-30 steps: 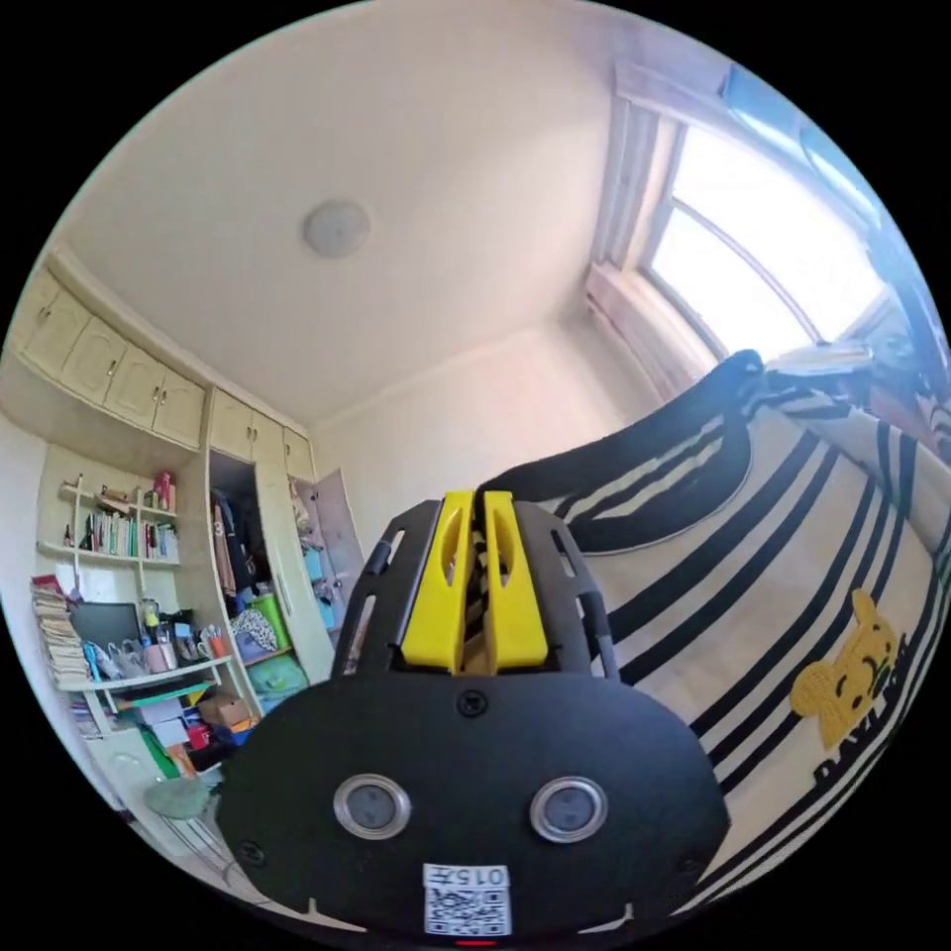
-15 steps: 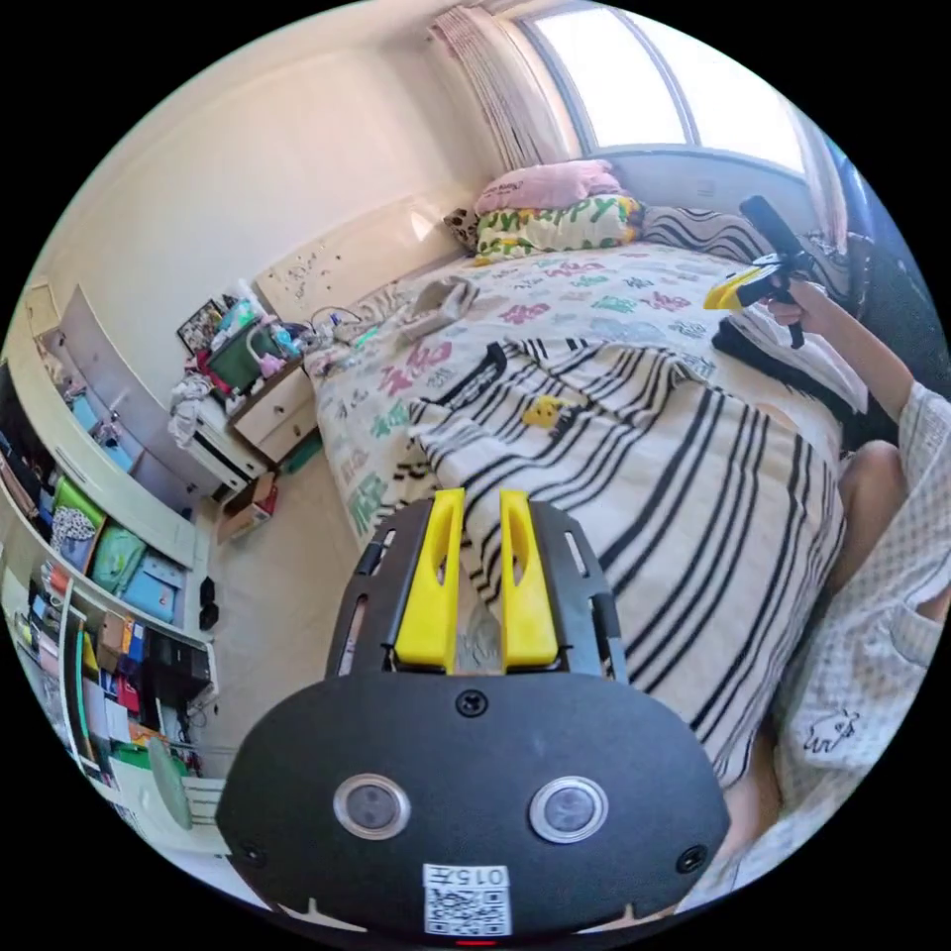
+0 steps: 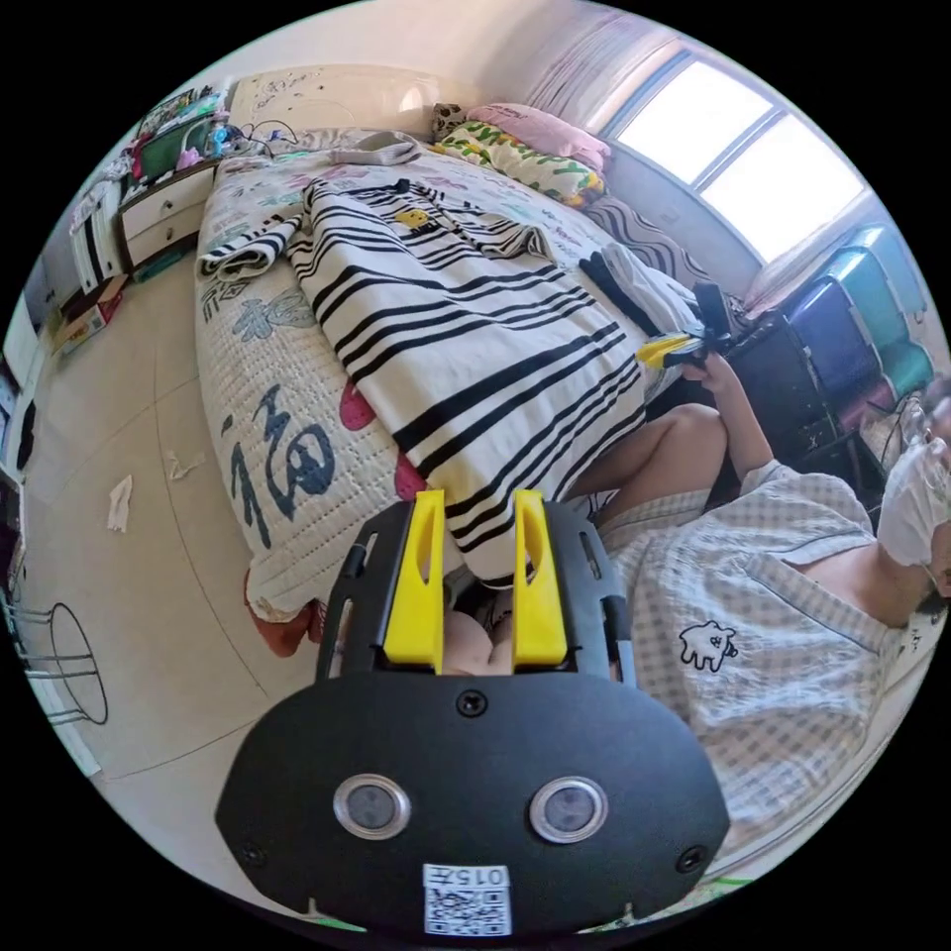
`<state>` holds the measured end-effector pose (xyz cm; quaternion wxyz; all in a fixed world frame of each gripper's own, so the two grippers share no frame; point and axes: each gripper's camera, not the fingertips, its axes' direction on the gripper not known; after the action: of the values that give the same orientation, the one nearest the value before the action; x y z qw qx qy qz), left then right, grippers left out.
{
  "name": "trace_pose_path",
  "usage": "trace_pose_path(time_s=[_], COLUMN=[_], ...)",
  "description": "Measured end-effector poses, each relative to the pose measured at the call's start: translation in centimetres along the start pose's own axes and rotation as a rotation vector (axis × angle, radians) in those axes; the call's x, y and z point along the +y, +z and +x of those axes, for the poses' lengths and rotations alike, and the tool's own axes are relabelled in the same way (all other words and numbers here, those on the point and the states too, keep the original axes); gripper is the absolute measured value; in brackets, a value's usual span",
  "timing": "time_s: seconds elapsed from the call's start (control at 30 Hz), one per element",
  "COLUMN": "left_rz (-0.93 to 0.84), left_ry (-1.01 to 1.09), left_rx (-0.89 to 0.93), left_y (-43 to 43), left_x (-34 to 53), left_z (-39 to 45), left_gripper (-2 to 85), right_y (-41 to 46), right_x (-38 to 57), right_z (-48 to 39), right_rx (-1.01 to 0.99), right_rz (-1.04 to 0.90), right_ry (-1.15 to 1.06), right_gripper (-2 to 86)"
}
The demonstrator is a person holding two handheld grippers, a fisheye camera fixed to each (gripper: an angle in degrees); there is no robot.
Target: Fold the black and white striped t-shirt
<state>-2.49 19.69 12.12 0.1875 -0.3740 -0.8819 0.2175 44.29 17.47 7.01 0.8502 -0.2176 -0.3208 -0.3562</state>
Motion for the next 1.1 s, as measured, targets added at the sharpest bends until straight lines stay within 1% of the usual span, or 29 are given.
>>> trace_pose_path(time_s=[0.07,0.1,0.13,0.2,0.23,0.27,0.3,0.33,0.37,0.4,0.43,0.6,0.67,0.73,0.83,0.9,0.93,1.0,1.07,1.1], left_rz=[0.018,0.044,0.083,0.156,0.255,0.316,0.435,0.544,0.587,0.647,0.667,0.646,0.658,0.685,0.667,0.656,0.661,0.675,0.684,0.687], left_ry=[0.0,-0.015,-0.016,-0.023,-0.039,-0.054,-0.089,-0.131,-0.158,-0.203,-0.237,-0.324,-0.332,-0.343,-0.335,-0.337,-0.34,-0.345,-0.349,-0.35], left_rx=[-0.038,-0.085,-0.097,-0.013,0.032,0.044,0.051,0.033,0.011,-0.054,-0.111,-0.224,-0.328,-0.477,-0.569,-0.586,-0.567,-0.53,-0.496,-0.481], left_y=[-0.1,-0.1,-0.2,-0.9,-2.1,-3.0,-4.8,-6.5,-7.3,-8.5,-9.0,-7.8,-8.1,-8.5,-8.2,-7.9,-7.9,-7.9,-7.9,-7.9], left_x=[0.3,0.7,1.2,1.9,2.7,3.3,4.6,6.0,6.7,7.9,8.8,10.8,11.3,11.6,11.1,11.1,11.3,11.8,12.2,12.5], left_z=[0.4,0.6,0.6,0.1,-0.3,-0.5,-1.0,-1.5,-1.8,-2.1,-2.2,-2.4,-1.1,0.8,2.2,2.5,2.5,2.5,2.4,2.4], left_gripper=[9.0,4.5,1.7,0.4,0.0,0.0,-0.2,-0.3,-0.4,-0.5,-0.6,-0.5,-0.4,-0.4,-0.4,-0.4,-0.4,-0.4,-0.4,-0.4], right_y=[0.3,0.2,0.0,-0.3,-0.5,-0.6,-0.6,-0.4,-0.3,0.1,0.6,3.6,4.7,5.3,6.3,7.4,8.4,9.9,10.5,11.0], right_x=[0.3,0.5,0.7,1.0,1.2,1.3,1.6,1.8,1.9,2.0,2.1,1.3,0.9,0.8,1.3,2.3,3.1,3.6,3.6,3.5], right_z=[-0.5,-0.6,-0.6,-0.2,0.1,0.2,0.4,0.4,0.3,0.0,-0.4,-2.5,-3.4,-4.7,-6.4,-7.7,-8.4,-9.3,-10.0,-10.1], right_rx=[0.062,0.074,0.064,0.023,-0.008,-0.02,-0.028,-0.023,-0.017,0.001,0.023,0.105,0.158,0.217,0.163,0.178,0.227,0.307,0.368,0.41], right_rz=[0.01,0.022,0.04,0.087,0.113,0.124,0.139,0.139,0.135,0.119,0.099,-0.021,-0.058,-0.067,-0.034,0.025,0.053,0.037,0.044,0.032], right_ry=[-0.003,-0.009,-0.011,0.001,0.014,0.02,0.033,0.036,0.034,0.028,0.015,-0.047,-0.07,-0.099,-0.115,-0.104,-0.088,-0.089,-0.088,-0.088], right_gripper=[5.8,5.5,5.4,5.3,5.3,5.3,5.4,5.5,5.5,5.7,6.2,9.1,9.8,9.8,12.1,13.4,13.4,12.8,10.5,7.5])
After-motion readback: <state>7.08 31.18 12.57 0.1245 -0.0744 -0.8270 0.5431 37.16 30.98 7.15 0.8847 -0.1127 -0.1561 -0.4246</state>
